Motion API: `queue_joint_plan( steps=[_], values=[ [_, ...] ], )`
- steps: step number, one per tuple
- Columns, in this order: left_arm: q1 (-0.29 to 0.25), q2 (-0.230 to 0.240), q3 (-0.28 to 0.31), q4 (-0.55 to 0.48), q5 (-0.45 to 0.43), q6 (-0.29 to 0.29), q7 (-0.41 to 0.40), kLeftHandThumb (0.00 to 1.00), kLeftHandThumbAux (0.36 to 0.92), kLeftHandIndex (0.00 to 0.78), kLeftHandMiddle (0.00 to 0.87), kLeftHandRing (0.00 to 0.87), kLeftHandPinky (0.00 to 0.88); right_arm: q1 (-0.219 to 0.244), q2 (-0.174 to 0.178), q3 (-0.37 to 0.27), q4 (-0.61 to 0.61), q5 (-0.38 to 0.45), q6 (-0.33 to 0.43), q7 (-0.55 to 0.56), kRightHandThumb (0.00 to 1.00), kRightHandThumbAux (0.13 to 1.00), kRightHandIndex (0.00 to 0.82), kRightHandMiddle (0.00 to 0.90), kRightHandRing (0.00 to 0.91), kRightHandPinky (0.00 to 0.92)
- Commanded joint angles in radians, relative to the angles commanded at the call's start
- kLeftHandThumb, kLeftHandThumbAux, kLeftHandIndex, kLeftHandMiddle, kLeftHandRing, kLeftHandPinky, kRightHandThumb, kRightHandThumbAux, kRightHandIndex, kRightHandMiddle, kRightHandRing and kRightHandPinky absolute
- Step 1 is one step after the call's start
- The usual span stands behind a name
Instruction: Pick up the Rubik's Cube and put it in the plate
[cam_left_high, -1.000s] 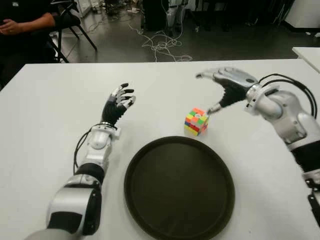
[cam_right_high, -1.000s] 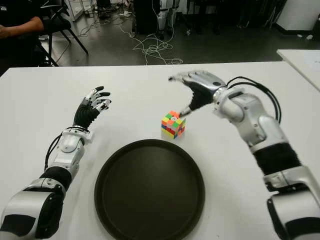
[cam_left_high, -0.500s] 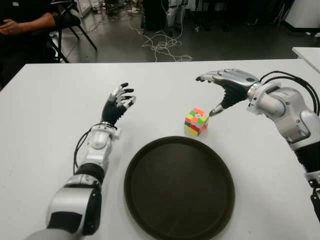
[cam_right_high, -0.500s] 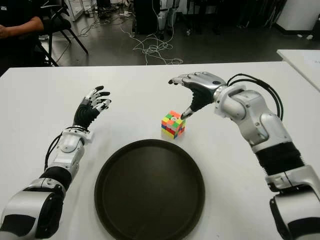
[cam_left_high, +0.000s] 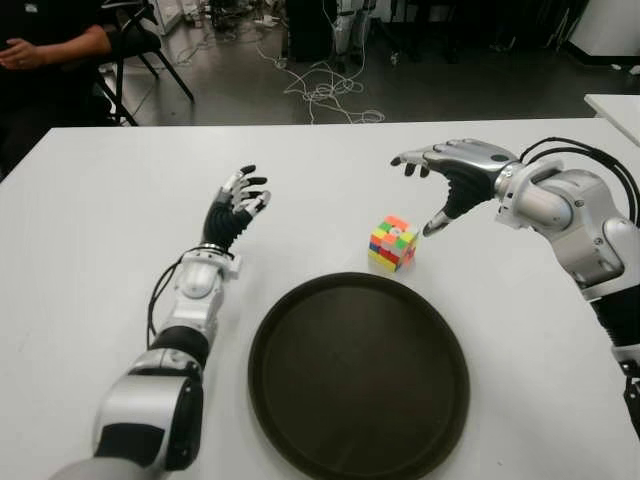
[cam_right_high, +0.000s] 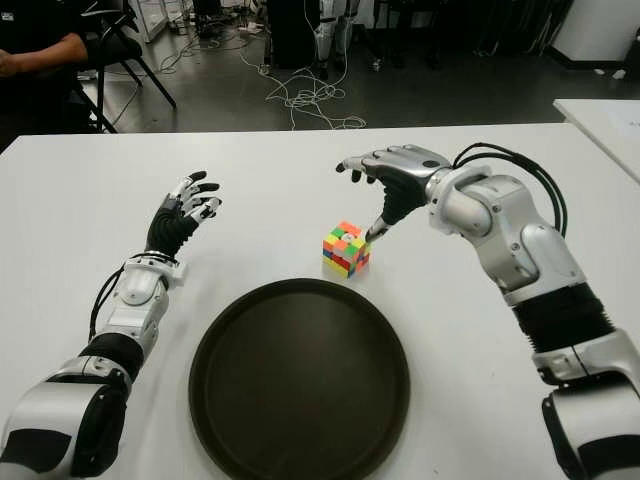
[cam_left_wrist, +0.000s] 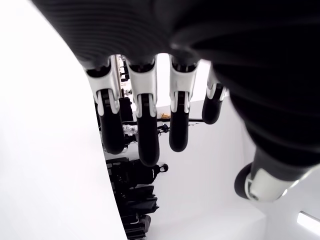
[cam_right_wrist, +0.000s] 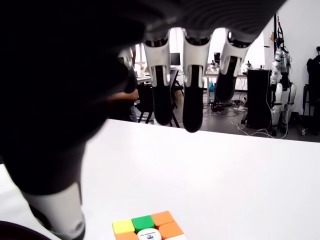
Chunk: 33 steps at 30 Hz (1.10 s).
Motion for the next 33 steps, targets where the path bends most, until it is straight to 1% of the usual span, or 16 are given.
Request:
queue_joint_plan(
  steps=[4, 7, 9, 11, 13, 17, 18, 21, 23, 27, 29, 33],
  values=[
    [0.000, 0.001, -0.003, -0.002, 0.004, 0.003, 0.003, 0.098, 0.588, 0.150, 0.242, 0.283, 0.307, -0.004, 0.000, 0.005, 0.005, 0.000, 0.003, 0.010, 0.000, 0.801, 0.108, 0.302, 0.320, 0.243],
    [0.000, 0.002, -0.005, -0.003, 0.006, 0.006, 0.006, 0.094, 0.598, 0.155, 0.244, 0.286, 0.309, -0.010, 0.003, 0.011, 0.012, -0.004, 0.006, 0.016, 0.000, 0.800, 0.100, 0.300, 0.320, 0.237],
    [-0.001, 0.002, -0.005, -0.003, 0.007, 0.007, 0.007, 0.093, 0.606, 0.155, 0.248, 0.288, 0.313, -0.018, 0.008, 0.019, 0.026, -0.008, 0.005, 0.017, 0.000, 0.797, 0.099, 0.295, 0.315, 0.235],
    [-0.002, 0.004, -0.008, -0.002, 0.010, 0.007, 0.008, 0.093, 0.613, 0.154, 0.250, 0.288, 0.313, -0.026, 0.020, 0.032, 0.055, -0.011, -0.006, 0.006, 0.000, 0.796, 0.100, 0.291, 0.310, 0.236],
    [-0.002, 0.006, -0.010, -0.002, 0.014, 0.007, 0.011, 0.091, 0.625, 0.155, 0.252, 0.288, 0.303, -0.033, 0.033, 0.043, 0.080, -0.012, -0.016, -0.007, 0.000, 0.790, 0.101, 0.273, 0.283, 0.220],
    [-0.002, 0.007, -0.013, -0.001, 0.016, 0.008, 0.014, 0.088, 0.634, 0.158, 0.256, 0.290, 0.294, -0.042, 0.045, 0.053, 0.113, -0.012, -0.034, -0.027, 0.000, 0.780, 0.104, 0.252, 0.253, 0.196],
    [-0.002, 0.007, -0.014, -0.001, 0.018, 0.009, 0.018, 0.088, 0.636, 0.159, 0.257, 0.291, 0.293, -0.045, 0.054, 0.055, 0.138, -0.009, -0.054, -0.048, 0.000, 0.778, 0.106, 0.246, 0.245, 0.190],
    [-0.001, 0.008, -0.017, -0.002, 0.022, 0.009, 0.027, 0.084, 0.627, 0.162, 0.254, 0.288, 0.300, -0.055, 0.076, 0.061, 0.197, 0.001, -0.097, -0.091, 0.000, 0.760, 0.117, 0.217, 0.209, 0.161],
    [0.000, 0.008, -0.018, -0.003, 0.023, 0.009, 0.029, 0.085, 0.620, 0.159, 0.248, 0.284, 0.303, -0.060, 0.086, 0.066, 0.222, 0.004, -0.112, -0.105, 0.000, 0.747, 0.120, 0.196, 0.185, 0.149],
    [0.001, 0.007, -0.017, -0.003, 0.022, 0.007, 0.028, 0.094, 0.620, 0.154, 0.245, 0.284, 0.305, -0.066, 0.098, 0.070, 0.255, 0.004, -0.133, -0.123, 0.000, 0.738, 0.121, 0.173, 0.159, 0.136],
    [0.003, 0.006, -0.015, -0.005, 0.017, 0.006, 0.022, 0.098, 0.622, 0.153, 0.245, 0.284, 0.307, -0.067, 0.110, 0.076, 0.279, 0.000, -0.141, -0.137, 0.000, 0.734, 0.118, 0.165, 0.151, 0.129],
    [0.006, 0.004, -0.015, -0.008, 0.015, 0.002, 0.017, 0.110, 0.611, 0.150, 0.243, 0.283, 0.313, -0.072, 0.121, 0.084, 0.320, -0.003, -0.164, -0.155, 0.000, 0.732, 0.105, 0.146, 0.133, 0.112]
  ],
)
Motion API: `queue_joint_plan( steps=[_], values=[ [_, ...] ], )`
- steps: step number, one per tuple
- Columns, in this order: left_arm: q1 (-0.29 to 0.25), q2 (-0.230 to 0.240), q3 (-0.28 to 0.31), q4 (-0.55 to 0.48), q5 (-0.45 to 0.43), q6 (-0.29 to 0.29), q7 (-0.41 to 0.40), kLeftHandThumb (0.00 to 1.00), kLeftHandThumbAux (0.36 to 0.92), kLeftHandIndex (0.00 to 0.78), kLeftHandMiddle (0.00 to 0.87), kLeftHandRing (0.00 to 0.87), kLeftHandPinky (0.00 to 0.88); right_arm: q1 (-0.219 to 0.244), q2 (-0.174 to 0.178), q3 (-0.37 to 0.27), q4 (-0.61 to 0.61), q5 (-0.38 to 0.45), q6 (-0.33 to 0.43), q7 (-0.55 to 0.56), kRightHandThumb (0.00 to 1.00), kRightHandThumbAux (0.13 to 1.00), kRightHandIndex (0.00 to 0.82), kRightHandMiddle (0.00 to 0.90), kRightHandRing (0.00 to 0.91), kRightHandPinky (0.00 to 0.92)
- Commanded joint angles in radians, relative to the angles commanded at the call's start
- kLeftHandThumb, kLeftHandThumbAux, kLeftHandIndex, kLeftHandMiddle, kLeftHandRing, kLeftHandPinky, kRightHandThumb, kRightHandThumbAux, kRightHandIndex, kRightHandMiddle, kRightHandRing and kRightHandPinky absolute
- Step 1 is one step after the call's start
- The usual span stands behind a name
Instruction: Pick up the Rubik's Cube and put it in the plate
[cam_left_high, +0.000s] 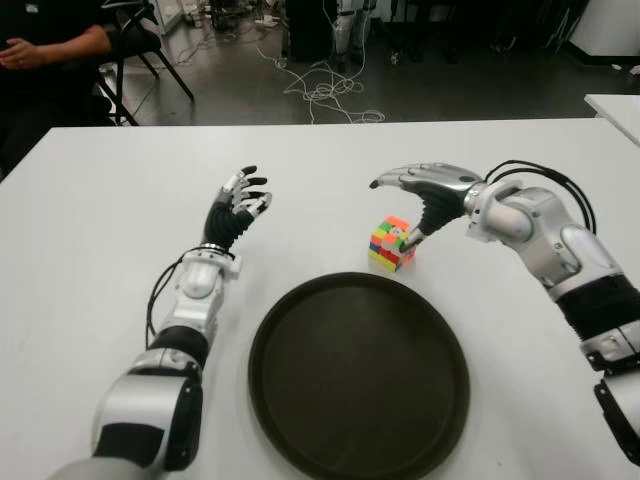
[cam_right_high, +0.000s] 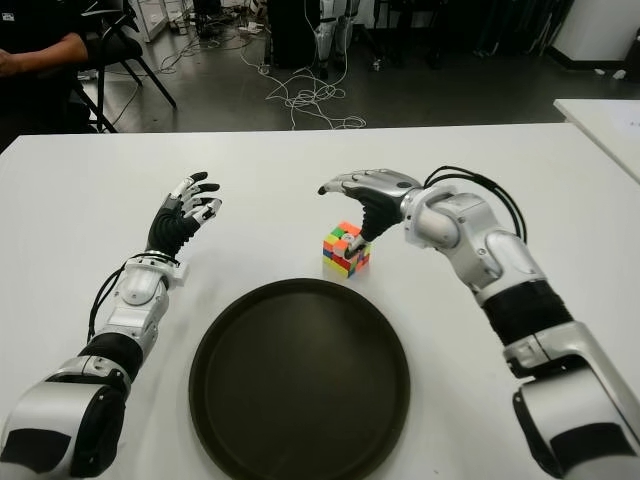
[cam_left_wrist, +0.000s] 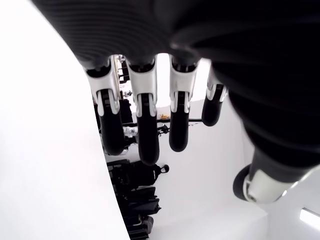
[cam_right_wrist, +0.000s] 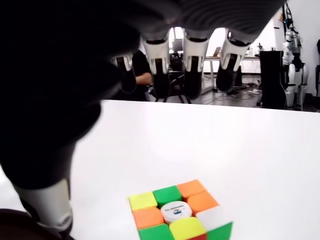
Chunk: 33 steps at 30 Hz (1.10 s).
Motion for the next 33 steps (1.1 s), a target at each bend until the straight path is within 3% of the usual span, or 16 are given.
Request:
queue_joint_plan(
  steps=[12, 16, 33],
  values=[
    [0.006, -0.003, -0.006, -0.013, 0.006, -0.007, 0.004, 0.092, 0.595, 0.155, 0.245, 0.283, 0.313, -0.024, 0.017, 0.029, 0.066, -0.021, -0.022, -0.038, 0.000, 0.734, 0.085, 0.111, 0.077, 0.031],
    [0.005, -0.003, -0.008, -0.014, 0.008, -0.008, 0.007, 0.097, 0.617, 0.156, 0.256, 0.288, 0.313, -0.026, 0.020, 0.033, 0.070, -0.023, -0.026, -0.053, 0.000, 0.725, 0.078, 0.093, 0.055, 0.016],
    [0.008, 0.001, -0.018, -0.021, 0.009, -0.006, 0.017, 0.086, 0.598, 0.157, 0.255, 0.286, 0.301, -0.017, 0.027, 0.032, 0.048, -0.026, 0.017, -0.053, 0.000, 0.709, 0.054, 0.051, 0.024, 0.022]
  ],
)
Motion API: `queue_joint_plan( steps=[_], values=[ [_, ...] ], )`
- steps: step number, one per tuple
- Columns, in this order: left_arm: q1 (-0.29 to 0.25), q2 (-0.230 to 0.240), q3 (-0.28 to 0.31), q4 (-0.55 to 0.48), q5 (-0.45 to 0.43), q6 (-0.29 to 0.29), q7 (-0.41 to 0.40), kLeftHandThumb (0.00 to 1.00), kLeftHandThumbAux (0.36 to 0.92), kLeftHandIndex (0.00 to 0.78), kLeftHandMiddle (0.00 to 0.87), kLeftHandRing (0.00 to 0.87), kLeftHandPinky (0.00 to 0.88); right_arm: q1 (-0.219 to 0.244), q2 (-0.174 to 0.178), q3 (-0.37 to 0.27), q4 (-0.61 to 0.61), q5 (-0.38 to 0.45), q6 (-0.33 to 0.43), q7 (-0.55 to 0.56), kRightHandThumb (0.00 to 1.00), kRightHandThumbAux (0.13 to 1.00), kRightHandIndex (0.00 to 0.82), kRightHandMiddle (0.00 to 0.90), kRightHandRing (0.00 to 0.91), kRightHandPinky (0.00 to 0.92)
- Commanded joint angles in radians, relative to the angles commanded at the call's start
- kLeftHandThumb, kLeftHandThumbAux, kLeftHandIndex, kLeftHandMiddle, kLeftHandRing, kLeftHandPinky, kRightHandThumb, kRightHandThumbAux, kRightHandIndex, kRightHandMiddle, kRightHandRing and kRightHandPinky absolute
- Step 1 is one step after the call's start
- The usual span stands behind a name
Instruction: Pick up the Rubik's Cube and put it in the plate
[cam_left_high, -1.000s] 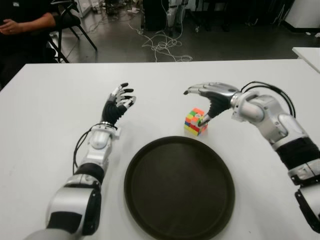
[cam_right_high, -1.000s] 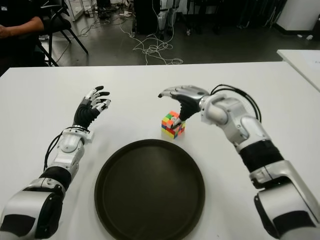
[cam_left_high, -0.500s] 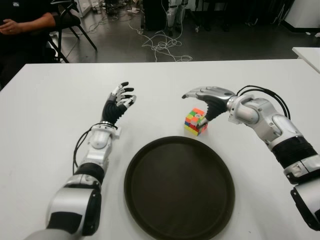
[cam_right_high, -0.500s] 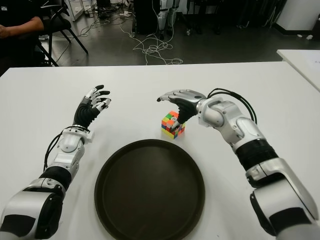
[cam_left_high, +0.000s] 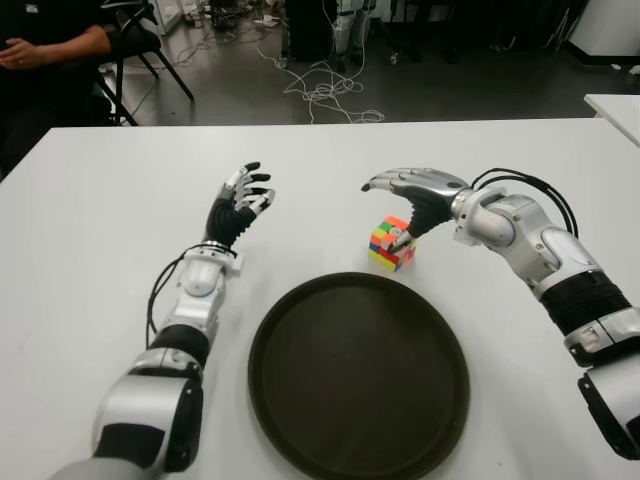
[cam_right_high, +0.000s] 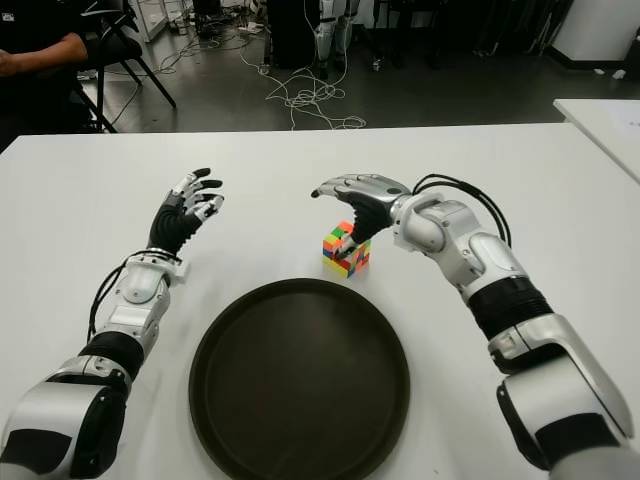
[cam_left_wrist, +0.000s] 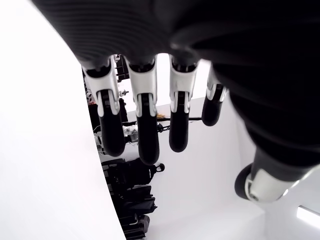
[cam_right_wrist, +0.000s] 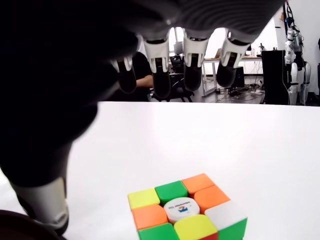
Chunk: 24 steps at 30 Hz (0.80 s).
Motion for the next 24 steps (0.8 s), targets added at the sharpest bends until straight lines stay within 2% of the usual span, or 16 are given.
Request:
queue_joint_plan(
  steps=[7, 18, 24],
  values=[
    [0.003, -0.001, 0.004, -0.002, -0.010, -0.001, -0.010, 0.086, 0.591, 0.157, 0.246, 0.284, 0.303, 0.000, -0.001, 0.003, -0.003, 0.001, 0.008, 0.011, 0.000, 0.708, 0.049, 0.054, 0.034, 0.038],
    [0.004, 0.004, -0.001, -0.006, -0.001, 0.007, 0.000, 0.090, 0.620, 0.154, 0.244, 0.288, 0.310, -0.011, 0.001, 0.008, 0.010, 0.007, 0.015, 0.031, 0.000, 0.715, 0.054, 0.087, 0.080, 0.072],
    [0.003, 0.006, -0.001, -0.004, -0.002, 0.014, 0.000, 0.095, 0.605, 0.149, 0.241, 0.284, 0.313, -0.021, 0.006, 0.012, 0.033, 0.006, 0.026, 0.038, 0.000, 0.713, 0.048, 0.084, 0.076, 0.063]
  ],
)
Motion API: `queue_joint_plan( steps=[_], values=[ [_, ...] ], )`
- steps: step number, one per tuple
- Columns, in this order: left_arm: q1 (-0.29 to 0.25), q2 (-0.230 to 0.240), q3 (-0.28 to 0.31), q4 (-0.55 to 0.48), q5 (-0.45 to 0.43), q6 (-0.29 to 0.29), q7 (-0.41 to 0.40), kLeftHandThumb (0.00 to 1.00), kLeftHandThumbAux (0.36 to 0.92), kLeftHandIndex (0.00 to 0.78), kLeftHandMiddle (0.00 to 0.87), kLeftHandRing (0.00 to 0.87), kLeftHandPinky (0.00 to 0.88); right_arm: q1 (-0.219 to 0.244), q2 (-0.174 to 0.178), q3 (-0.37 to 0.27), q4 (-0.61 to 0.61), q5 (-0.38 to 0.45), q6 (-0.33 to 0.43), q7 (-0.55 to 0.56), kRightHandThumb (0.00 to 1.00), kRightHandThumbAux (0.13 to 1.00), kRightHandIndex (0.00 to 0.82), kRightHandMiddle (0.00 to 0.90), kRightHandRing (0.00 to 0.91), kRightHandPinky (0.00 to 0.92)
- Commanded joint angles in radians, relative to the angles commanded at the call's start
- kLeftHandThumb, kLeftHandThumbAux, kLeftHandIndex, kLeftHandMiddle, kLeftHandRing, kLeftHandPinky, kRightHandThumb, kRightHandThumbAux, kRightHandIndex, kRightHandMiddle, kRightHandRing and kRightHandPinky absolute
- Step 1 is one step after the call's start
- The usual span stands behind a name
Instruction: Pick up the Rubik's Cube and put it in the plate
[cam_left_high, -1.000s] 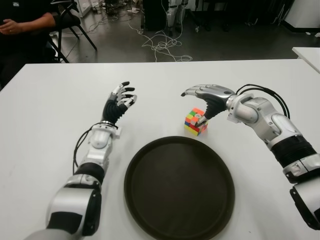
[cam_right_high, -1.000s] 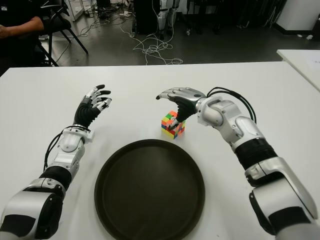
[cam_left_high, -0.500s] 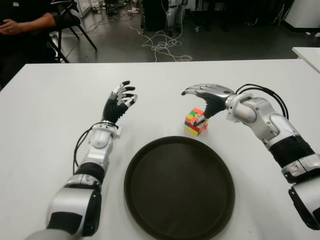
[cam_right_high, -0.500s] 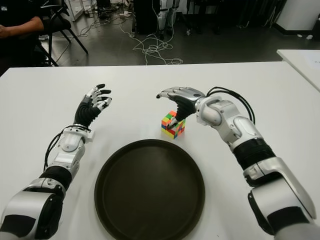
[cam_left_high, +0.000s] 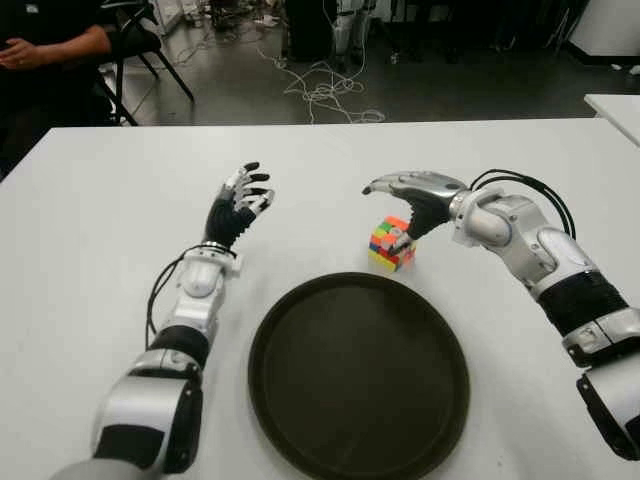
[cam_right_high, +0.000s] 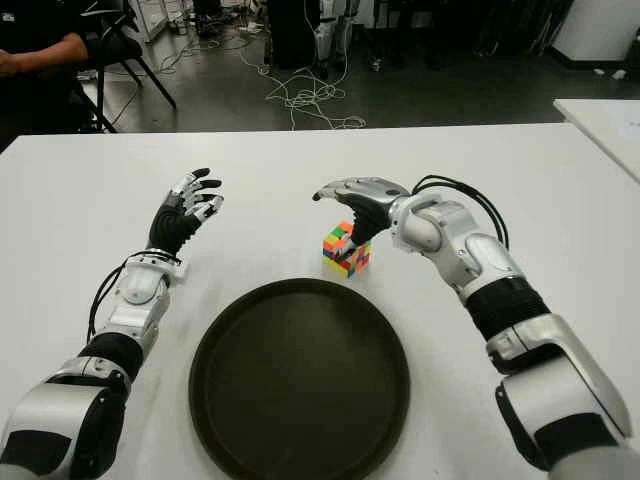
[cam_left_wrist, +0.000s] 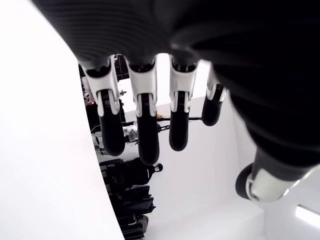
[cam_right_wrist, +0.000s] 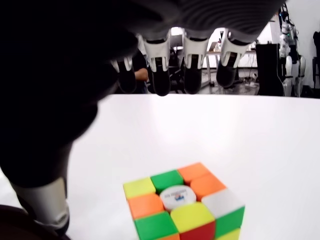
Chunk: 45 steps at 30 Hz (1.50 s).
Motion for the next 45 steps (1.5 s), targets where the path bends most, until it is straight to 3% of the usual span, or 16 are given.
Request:
queue_joint_plan(
  steps=[9, 15, 22, 27, 45],
  values=[
    [-0.001, 0.004, -0.003, 0.003, 0.004, -0.003, 0.000, 0.081, 0.601, 0.153, 0.251, 0.287, 0.310, -0.060, 0.043, 0.038, 0.198, -0.020, -0.035, -0.071, 0.000, 0.706, 0.053, 0.104, 0.101, 0.085],
    [0.000, 0.003, -0.001, 0.004, -0.001, -0.010, -0.008, 0.075, 0.580, 0.156, 0.242, 0.283, 0.303, -0.082, 0.056, 0.054, 0.267, -0.021, -0.062, -0.099, 0.000, 0.727, 0.065, 0.122, 0.117, 0.098],
    [0.002, 0.003, 0.000, 0.002, -0.002, -0.010, -0.009, 0.078, 0.557, 0.155, 0.243, 0.283, 0.295, -0.095, 0.058, 0.065, 0.300, -0.020, -0.088, -0.124, 0.000, 0.762, 0.071, 0.132, 0.131, 0.116],
    [0.001, 0.004, -0.001, 0.004, 0.001, -0.005, -0.004, 0.101, 0.572, 0.153, 0.250, 0.287, 0.292, -0.100, 0.058, 0.066, 0.312, -0.019, -0.098, -0.134, 0.000, 0.786, 0.065, 0.126, 0.127, 0.114],
    [0.000, 0.002, 0.006, 0.009, -0.010, -0.019, -0.023, 0.106, 0.589, 0.153, 0.250, 0.289, 0.306, -0.113, 0.062, 0.078, 0.348, -0.023, -0.116, -0.147, 0.000, 0.773, 0.069, 0.130, 0.127, 0.112]
  ],
)
